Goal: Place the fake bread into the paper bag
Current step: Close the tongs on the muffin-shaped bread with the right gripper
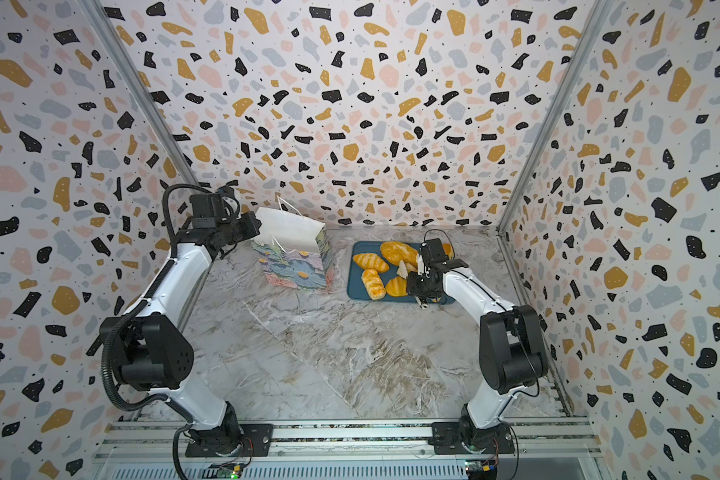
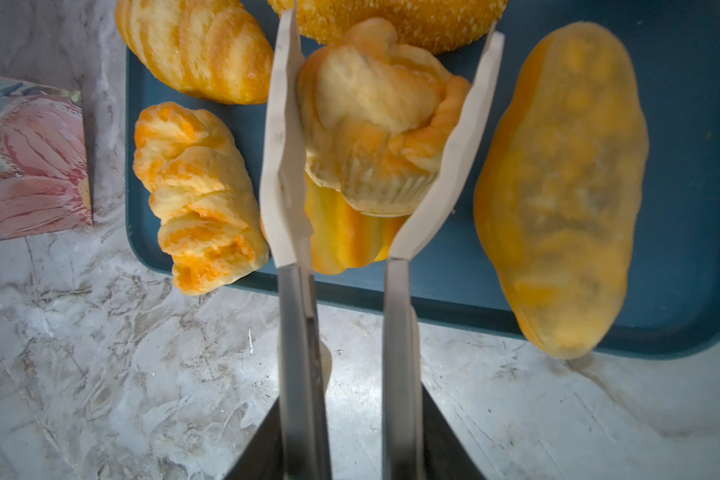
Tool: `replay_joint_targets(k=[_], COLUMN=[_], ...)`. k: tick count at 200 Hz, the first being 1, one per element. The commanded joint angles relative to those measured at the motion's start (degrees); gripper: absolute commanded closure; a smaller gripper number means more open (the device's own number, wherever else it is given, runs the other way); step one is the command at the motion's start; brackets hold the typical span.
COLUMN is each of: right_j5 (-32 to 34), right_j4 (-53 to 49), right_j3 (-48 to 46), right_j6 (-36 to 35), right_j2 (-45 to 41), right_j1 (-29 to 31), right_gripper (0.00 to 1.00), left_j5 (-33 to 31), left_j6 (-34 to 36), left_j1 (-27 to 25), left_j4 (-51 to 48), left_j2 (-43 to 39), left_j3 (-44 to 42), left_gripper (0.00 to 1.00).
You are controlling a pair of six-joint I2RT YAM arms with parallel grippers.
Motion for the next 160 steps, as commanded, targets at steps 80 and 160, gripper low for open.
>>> replay_joint_targets(k=[80,160], right_j5=[-1.1,-2.2], right_j4=[0.4,1.8], right_j3=[1.0,-1.1], right_j6=[-0.6,-0.5], right_j2=[-4.4,-8.6], right_j1=[-0.2,-1.2], right_gripper=[0.69,0.69], left_j5=[0.7,1.0], left_j6=[-0.2,-0.7], left_j1=[0.3,0.3], left_j4=[2.5,2.8], left_j2=[-1.3,-1.3], left_j3=[-0.8,-1.2], left_gripper=[1.0,1.0])
